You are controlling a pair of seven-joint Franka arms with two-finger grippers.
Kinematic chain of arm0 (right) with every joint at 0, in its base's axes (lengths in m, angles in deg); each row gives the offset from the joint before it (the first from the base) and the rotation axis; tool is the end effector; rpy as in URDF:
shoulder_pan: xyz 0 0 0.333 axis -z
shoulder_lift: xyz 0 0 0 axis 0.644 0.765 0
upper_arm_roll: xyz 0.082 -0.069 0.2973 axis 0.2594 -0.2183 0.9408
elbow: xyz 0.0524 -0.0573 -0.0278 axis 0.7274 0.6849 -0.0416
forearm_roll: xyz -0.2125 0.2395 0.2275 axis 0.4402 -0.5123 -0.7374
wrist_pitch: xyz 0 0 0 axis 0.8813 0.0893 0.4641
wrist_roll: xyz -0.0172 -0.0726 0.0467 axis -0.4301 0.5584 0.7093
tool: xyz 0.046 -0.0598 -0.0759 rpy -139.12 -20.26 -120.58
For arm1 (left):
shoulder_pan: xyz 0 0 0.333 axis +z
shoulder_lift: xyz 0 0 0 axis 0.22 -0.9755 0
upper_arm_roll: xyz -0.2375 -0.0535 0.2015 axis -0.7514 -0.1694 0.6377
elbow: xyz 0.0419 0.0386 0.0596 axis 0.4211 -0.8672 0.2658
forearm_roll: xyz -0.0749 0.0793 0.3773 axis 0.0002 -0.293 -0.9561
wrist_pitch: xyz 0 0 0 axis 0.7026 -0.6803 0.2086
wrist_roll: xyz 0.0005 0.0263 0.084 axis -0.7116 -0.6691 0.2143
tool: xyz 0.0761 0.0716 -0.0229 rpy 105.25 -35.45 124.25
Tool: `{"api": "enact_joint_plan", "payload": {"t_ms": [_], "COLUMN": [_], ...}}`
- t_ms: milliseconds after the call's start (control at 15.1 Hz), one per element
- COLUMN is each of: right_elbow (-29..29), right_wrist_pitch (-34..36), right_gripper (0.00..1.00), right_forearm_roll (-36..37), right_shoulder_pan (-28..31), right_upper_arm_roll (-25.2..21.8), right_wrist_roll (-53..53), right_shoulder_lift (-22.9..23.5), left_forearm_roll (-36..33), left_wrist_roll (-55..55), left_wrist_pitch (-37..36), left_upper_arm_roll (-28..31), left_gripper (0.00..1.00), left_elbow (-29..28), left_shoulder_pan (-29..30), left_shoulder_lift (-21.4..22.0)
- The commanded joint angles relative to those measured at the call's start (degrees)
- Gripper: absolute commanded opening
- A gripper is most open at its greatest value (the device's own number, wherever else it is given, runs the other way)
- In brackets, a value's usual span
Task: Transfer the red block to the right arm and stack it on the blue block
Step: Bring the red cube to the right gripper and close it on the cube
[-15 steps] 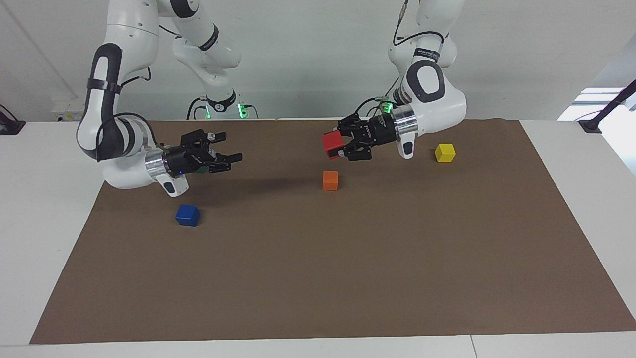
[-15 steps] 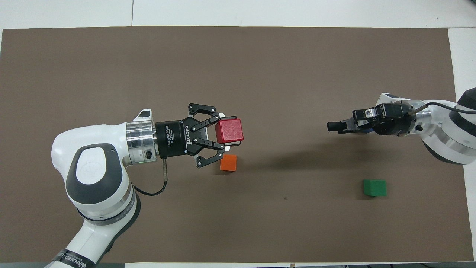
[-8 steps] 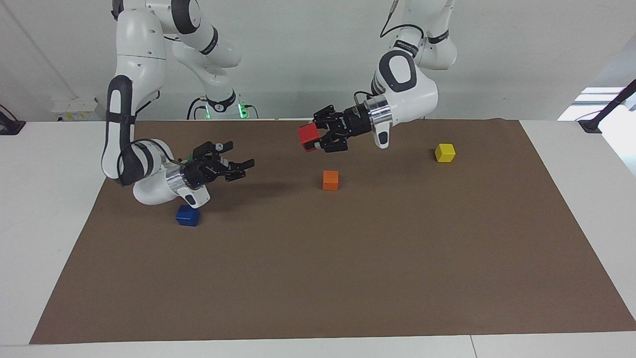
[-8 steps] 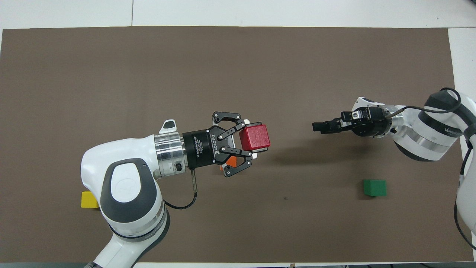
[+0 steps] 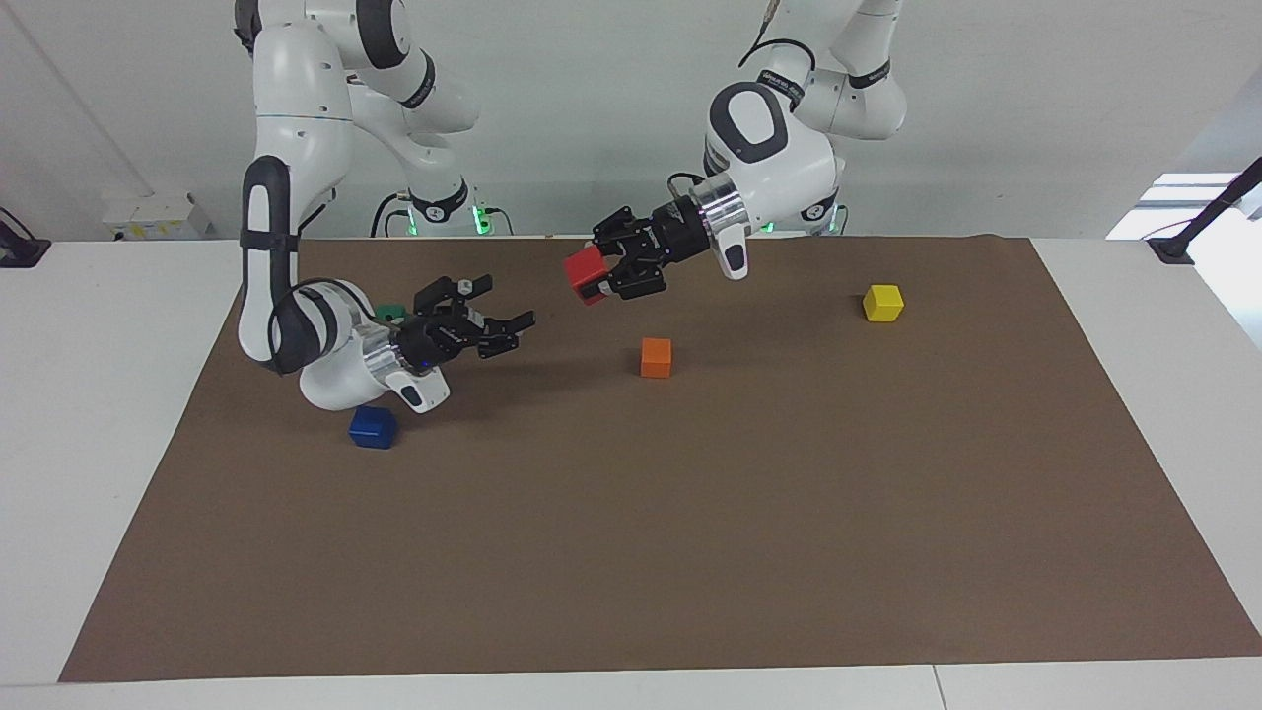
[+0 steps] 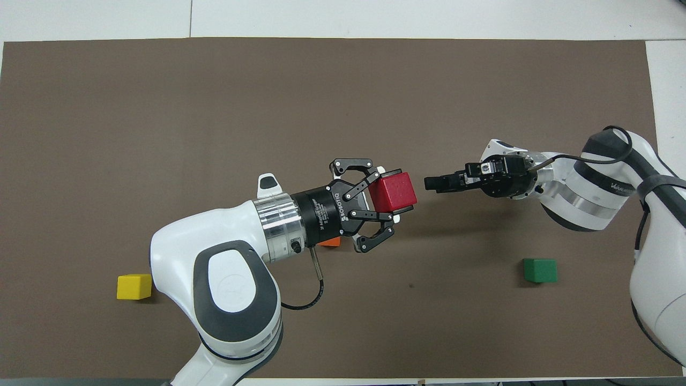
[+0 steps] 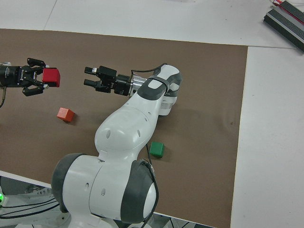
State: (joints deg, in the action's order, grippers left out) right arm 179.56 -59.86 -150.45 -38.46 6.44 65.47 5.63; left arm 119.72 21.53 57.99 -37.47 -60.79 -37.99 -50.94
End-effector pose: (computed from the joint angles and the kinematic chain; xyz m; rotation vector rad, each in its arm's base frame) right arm 0.5557 0.1105 0.3211 -1.0659 -0.0293 0.1047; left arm 0.4426 -0.3835 0.4801 1.2696 1.5079 -0.8542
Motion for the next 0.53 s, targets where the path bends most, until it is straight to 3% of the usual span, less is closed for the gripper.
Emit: {"api": "enact_joint_plan", "payload": {"t_ms": [0,464], "right_elbow": [1.0,1.0], "right_wrist_pitch": [-1.2,-3.2], "right_gripper": [1.0,1.0], "right_forearm_roll": [-2.6,-5.6], "right_shoulder_pan": [-1.3,-3.8], "right_upper_arm_roll": [0.1,0.1], "right_wrist_roll": [2.0,2.2], "right_shoulder_lift": [0.1,0.1], "left_forearm_roll": [0.4,0.2], "left_wrist_roll": [0.5,0.4], "left_wrist_pitch": [5.3,9.3], "left_upper_arm_roll": [-2.0,-3.9], "left_gripper": [0.0,0.0], "left_elbow": [3.2,4.0], "left_shoulder_pan": [-0.9,-1.1], "left_shoulder_lift": [-2.2,-2.8]}}
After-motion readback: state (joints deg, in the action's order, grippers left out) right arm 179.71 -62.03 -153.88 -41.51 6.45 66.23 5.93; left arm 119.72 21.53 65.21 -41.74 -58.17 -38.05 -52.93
